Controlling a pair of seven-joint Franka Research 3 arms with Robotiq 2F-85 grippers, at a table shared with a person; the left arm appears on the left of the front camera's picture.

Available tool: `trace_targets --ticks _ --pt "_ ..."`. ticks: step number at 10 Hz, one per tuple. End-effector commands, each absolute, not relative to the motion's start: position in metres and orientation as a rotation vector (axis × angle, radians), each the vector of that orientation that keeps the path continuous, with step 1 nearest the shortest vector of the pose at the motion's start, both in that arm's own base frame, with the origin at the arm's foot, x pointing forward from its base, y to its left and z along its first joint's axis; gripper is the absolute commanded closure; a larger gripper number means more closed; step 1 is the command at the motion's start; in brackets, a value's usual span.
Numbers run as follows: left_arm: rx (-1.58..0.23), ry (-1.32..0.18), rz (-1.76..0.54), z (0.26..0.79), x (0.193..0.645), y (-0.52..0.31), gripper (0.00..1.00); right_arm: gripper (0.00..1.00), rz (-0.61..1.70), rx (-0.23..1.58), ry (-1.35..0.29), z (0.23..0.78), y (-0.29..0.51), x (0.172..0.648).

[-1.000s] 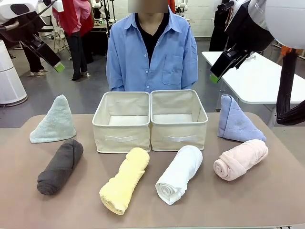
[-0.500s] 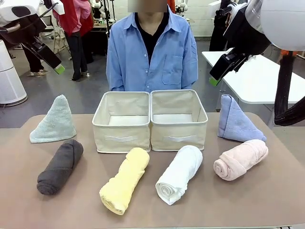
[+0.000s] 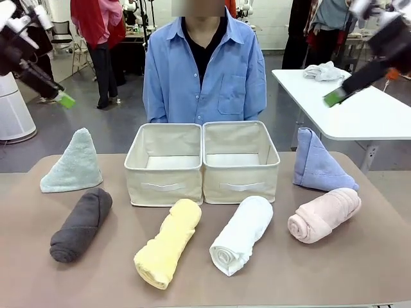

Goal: Sort the towels based on their folding style.
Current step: Pick up one triangle-folded towel and place it in the left Fabric basket.

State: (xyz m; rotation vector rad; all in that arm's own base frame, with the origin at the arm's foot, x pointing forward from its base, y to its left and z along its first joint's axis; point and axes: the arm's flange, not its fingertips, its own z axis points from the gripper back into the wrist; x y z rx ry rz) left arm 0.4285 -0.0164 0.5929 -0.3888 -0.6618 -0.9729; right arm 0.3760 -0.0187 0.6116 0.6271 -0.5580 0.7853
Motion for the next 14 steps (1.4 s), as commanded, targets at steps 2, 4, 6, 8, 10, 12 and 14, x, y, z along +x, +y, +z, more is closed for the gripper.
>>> trace_targets --ticks 2,4,6,8,10,12,14 --pt "-0.607 -0.684 -0.896 0.6 0.441 0.081 0.0 0.0 0.716 0.813 -0.589 0.611 -0.102 0.371" --pt "-0.687 -0.728 -0.788 0.612 0.431 0.138 0.0 0.0 0.709 0.828 -0.646 0.601 -0.132 0.354" --pt "-0.755 -0.745 -0.717 0.614 0.42 0.179 0.0 0.0 0.69 0.831 -0.677 0.592 -0.152 0.342" --pt "-0.748 -0.747 -0.677 0.617 0.412 0.199 0.0 0.0 0.67 0.827 -0.69 0.593 -0.161 0.332" --pt "-0.743 -0.763 -0.67 0.617 0.411 0.204 0.0 0.0 0.657 0.799 -0.732 0.6 -0.165 0.323" --pt "-0.726 -0.766 -0.676 0.616 0.409 0.204 0.0 0.0 0.661 0.801 -0.762 0.606 -0.168 0.318" --pt "-0.642 -0.732 -0.679 0.616 0.407 0.197 0.0 0.0 0.666 0.812 -0.751 0.606 -0.167 0.318"
